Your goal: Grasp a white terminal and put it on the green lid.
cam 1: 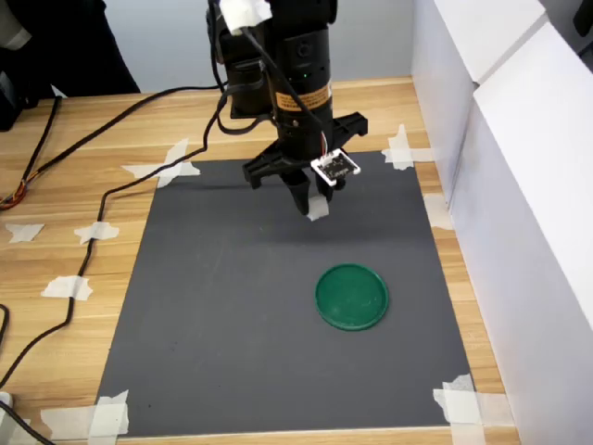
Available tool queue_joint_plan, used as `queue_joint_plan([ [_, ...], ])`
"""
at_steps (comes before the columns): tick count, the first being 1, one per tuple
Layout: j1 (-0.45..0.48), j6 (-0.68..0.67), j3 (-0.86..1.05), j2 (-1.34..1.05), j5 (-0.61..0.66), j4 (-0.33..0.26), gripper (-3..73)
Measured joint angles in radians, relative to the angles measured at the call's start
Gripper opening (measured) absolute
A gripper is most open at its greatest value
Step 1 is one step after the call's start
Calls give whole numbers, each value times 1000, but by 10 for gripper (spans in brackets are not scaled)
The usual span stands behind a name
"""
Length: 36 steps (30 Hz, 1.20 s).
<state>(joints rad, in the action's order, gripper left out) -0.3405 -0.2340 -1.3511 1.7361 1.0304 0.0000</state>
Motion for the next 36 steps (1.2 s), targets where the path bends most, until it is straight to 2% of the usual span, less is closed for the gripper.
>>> queue_joint_plan([
  [13,0,0,-252,300,6,-10,307],
  [20,0,0,-298,341,9,-39,307],
  [29,0,-19,-302,351,17,-43,307],
  [32,0,-28,-302,351,17,-43,358],
  [36,0,-22,-302,352,18,-46,537],
])
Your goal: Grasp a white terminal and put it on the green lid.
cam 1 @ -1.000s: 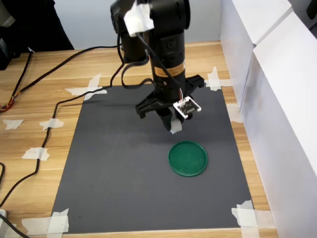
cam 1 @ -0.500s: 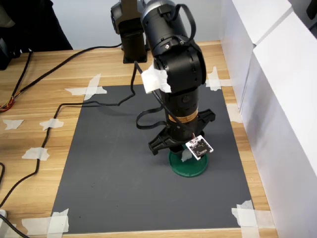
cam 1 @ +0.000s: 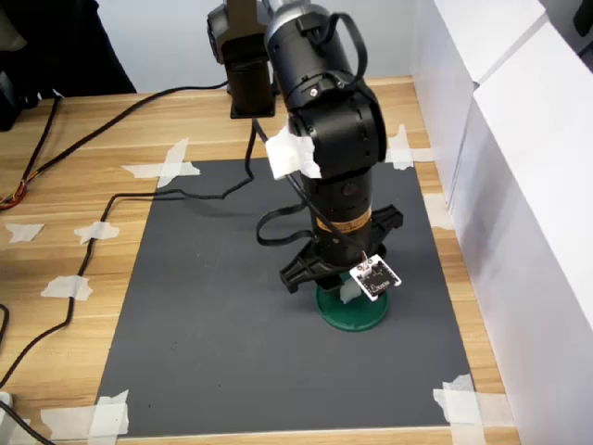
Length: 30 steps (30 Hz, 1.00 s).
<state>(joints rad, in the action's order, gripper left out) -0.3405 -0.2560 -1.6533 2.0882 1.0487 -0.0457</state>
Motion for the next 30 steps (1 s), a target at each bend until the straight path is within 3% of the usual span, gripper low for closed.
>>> queue_joint_plan([
  [3,0,18,0,-1,-5,0,666],
  [5,0,26,0,-11,-11,0,699],
  [13,6,25,22,-224,-92,-2,688],
  [16,39,25,93,-349,-175,-27,575],
  [23,248,34,411,-659,-424,-52,71],
  [26,337,49,591,-793,-587,-71,4],
  [30,414,59,859,-985,-837,-80,-13],
])
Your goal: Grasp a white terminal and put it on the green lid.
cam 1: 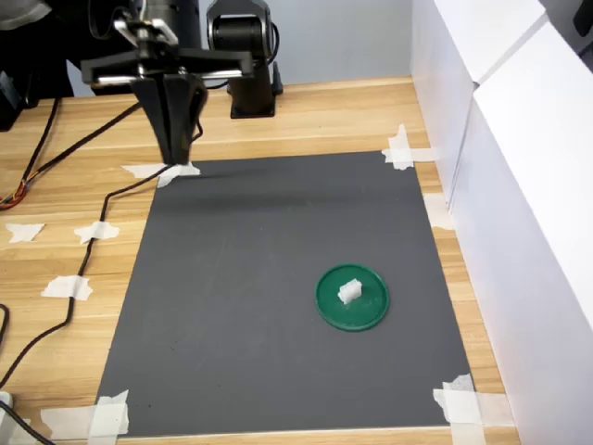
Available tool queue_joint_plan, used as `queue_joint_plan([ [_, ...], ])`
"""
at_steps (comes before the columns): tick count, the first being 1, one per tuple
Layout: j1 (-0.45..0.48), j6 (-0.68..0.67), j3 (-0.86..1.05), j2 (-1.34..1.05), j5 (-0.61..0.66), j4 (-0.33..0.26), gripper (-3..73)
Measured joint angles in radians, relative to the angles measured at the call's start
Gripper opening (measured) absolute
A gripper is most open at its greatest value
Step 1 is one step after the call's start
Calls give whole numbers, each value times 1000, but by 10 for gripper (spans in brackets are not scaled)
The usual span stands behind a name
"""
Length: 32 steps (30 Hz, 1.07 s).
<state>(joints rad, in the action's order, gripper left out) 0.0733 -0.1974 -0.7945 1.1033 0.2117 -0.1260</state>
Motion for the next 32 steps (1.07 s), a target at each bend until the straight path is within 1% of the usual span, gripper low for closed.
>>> queue_joint_plan([
  [4,16,-5,274,-165,-238,-1,-16],
  [6,16,-15,392,-237,-306,-1,-16],
  [8,16,-25,487,-309,-345,-1,-16],
  [11,16,-30,588,-393,-360,-1,-16],
  [16,16,-31,681,-535,-360,-1,-16],
  [24,16,-8,751,-773,-352,-1,-16],
  [32,16,28,795,-962,-297,-1,-16],
])
